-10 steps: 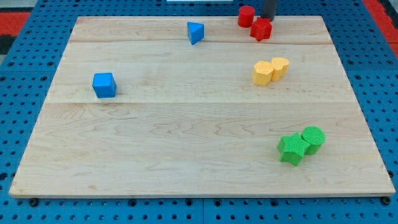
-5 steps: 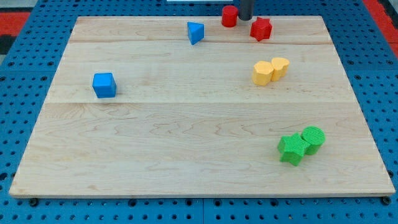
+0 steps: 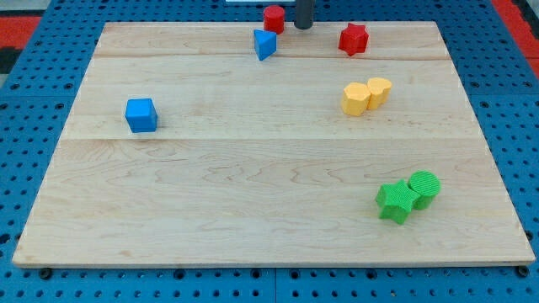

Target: Place the red circle on top of the blue triangle

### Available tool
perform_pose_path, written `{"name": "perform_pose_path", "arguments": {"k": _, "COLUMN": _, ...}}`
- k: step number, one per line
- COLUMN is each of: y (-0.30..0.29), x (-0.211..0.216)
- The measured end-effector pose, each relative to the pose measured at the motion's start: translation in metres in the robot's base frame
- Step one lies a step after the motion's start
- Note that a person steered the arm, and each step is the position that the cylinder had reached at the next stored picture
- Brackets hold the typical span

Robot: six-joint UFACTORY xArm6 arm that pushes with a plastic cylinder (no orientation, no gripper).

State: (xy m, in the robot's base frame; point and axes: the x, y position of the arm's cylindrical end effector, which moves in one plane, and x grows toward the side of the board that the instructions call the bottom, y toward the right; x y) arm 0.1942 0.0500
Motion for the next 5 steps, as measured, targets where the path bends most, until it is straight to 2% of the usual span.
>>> {"name": "perform_pose_path", "arguments": {"k": 1, "y": -0.001, "x": 0.003}}
{"name": "perform_pose_path", "arguments": {"k": 3, "y": -0.045, "x": -0.001}}
{"name": "perform_pose_path", "arguments": {"k": 4, "y": -0.037, "x": 0.005}}
{"name": "perform_pose_path", "arguments": {"k": 5, "y": 0.008, "x": 0.006}}
